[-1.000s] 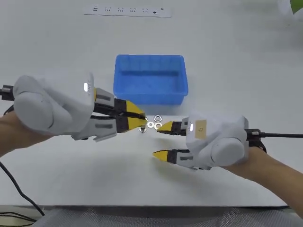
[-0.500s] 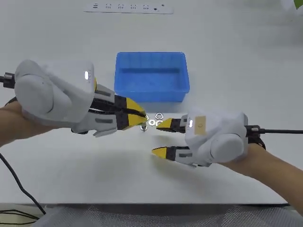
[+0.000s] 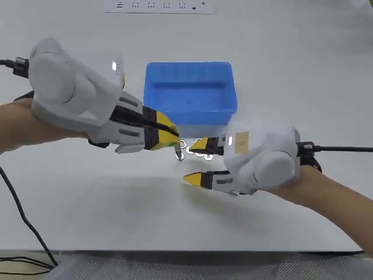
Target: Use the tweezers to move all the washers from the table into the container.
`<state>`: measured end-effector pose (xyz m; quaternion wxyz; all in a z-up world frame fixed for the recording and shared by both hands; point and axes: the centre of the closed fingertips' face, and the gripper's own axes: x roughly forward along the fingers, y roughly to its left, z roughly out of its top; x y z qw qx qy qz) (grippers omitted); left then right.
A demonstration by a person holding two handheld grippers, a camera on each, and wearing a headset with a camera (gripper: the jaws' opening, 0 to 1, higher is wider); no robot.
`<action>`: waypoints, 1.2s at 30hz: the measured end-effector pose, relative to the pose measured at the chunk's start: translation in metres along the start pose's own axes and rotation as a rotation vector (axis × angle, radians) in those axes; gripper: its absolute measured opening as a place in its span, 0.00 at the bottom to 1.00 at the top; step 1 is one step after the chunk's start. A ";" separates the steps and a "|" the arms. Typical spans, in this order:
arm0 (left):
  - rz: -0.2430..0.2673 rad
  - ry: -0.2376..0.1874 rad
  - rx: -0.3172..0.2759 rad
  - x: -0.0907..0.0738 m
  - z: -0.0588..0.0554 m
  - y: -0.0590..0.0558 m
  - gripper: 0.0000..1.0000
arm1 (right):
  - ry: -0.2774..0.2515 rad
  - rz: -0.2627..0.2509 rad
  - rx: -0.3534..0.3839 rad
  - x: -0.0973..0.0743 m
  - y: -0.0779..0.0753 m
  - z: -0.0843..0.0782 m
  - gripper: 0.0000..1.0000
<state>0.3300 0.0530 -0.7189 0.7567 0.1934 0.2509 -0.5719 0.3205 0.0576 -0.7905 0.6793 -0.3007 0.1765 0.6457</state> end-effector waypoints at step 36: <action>-0.002 0.014 0.038 0.009 -0.001 0.000 0.07 | -0.075 0.149 0.009 0.012 -0.010 0.020 0.12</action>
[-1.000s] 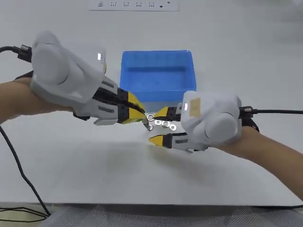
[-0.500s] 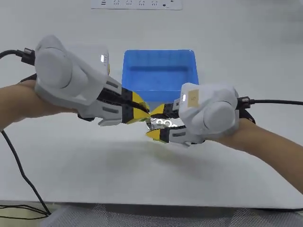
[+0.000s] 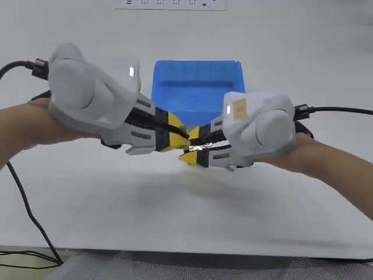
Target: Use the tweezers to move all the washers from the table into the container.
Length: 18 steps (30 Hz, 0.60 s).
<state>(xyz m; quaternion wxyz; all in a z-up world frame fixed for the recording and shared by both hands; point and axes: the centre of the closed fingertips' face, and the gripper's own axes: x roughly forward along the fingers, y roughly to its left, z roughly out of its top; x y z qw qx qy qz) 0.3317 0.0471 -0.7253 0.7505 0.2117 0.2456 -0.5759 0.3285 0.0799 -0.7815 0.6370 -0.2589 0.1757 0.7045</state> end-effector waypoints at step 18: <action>0.018 0.016 -0.014 0.004 -0.005 -0.005 0.16 | -0.008 -0.029 -0.014 -0.001 0.004 -0.001 0.09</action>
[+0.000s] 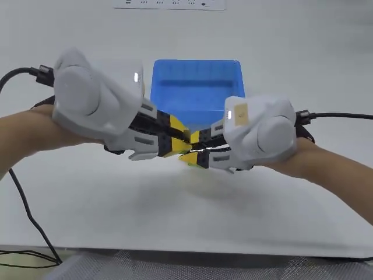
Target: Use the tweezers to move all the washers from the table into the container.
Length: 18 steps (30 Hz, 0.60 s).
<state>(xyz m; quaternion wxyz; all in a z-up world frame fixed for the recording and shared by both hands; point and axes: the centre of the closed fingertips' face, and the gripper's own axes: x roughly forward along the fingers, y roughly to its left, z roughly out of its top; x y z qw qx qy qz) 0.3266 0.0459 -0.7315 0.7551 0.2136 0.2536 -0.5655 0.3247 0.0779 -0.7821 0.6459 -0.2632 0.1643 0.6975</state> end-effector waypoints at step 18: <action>0.128 -0.204 -0.176 -0.037 0.018 -0.003 0.40 | -0.042 -0.009 0.040 -0.015 -0.003 0.019 0.09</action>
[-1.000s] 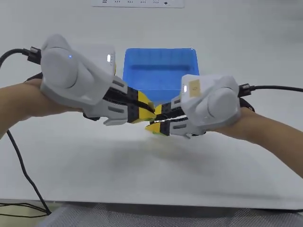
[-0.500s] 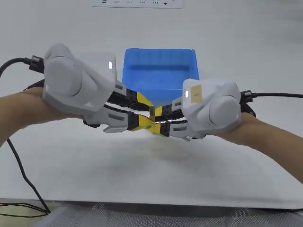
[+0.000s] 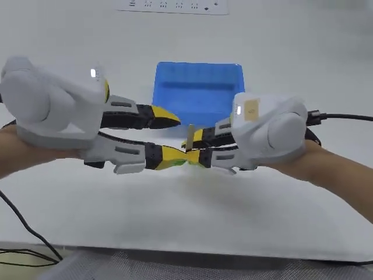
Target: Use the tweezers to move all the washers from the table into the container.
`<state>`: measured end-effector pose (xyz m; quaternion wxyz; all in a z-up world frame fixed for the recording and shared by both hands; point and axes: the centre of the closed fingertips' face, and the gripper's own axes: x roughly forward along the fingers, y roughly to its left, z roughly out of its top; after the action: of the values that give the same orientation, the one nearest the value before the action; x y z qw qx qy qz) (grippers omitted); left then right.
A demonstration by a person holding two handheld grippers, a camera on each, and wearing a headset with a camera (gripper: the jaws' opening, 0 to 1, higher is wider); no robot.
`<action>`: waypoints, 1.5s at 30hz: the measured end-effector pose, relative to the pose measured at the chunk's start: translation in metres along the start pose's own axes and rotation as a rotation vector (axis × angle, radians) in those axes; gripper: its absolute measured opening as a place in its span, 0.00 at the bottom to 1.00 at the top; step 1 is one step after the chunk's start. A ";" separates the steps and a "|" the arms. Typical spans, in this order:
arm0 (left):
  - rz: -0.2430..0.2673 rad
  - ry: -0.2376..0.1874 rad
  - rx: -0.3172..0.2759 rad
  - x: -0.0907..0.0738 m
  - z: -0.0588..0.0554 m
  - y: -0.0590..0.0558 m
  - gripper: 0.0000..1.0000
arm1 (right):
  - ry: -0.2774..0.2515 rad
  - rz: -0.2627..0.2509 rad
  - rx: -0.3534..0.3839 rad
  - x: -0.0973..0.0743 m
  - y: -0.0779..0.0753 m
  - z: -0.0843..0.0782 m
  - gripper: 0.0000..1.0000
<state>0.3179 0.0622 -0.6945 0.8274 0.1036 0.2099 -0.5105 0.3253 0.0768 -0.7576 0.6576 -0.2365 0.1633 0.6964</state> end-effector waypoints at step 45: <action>0.364 -0.270 -0.022 -0.029 -0.007 0.054 0.98 | 0.041 -0.117 -0.018 0.004 -0.123 0.000 0.09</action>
<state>0.3524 0.1128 -0.6904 0.9276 0.0612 0.0806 -0.3597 0.4473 0.0908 -0.7495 0.6914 -0.2657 0.1564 0.6533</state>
